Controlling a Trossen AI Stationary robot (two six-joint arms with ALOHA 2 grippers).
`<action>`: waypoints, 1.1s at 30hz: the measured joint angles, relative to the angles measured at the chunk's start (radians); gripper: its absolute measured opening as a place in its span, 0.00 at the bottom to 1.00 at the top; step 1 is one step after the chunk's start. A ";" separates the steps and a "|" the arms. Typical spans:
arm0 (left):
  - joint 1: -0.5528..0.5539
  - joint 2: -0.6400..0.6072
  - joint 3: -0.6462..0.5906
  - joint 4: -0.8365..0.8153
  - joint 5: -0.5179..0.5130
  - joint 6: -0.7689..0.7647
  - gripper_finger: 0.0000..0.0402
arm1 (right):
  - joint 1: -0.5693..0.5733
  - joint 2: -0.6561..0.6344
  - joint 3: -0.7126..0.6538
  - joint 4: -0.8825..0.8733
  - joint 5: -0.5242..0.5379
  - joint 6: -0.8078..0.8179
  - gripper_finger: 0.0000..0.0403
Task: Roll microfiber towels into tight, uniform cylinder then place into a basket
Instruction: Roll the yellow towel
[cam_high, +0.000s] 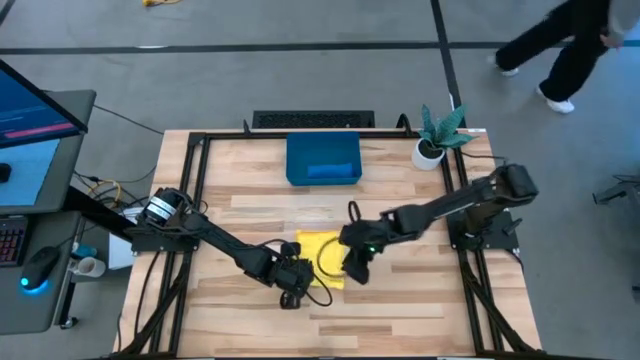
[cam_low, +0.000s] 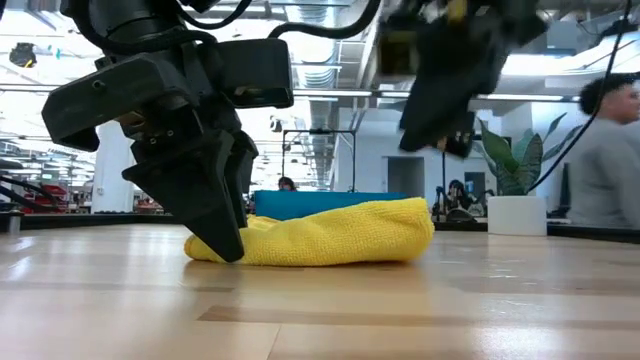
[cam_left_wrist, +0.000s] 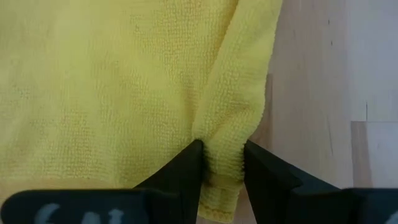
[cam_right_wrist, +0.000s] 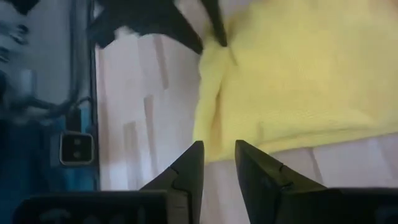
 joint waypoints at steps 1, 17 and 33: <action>0.000 0.000 0.000 0.001 0.000 -0.010 0.26 | 0.024 -0.023 0.000 -0.014 0.046 -0.025 0.28; 0.000 0.001 -0.001 0.009 -0.004 -0.124 0.26 | 0.310 0.063 0.000 0.183 0.376 -0.449 0.28; 0.000 0.001 -0.001 0.021 -0.019 -0.130 0.26 | 0.203 0.239 0.000 0.255 0.341 -0.330 0.28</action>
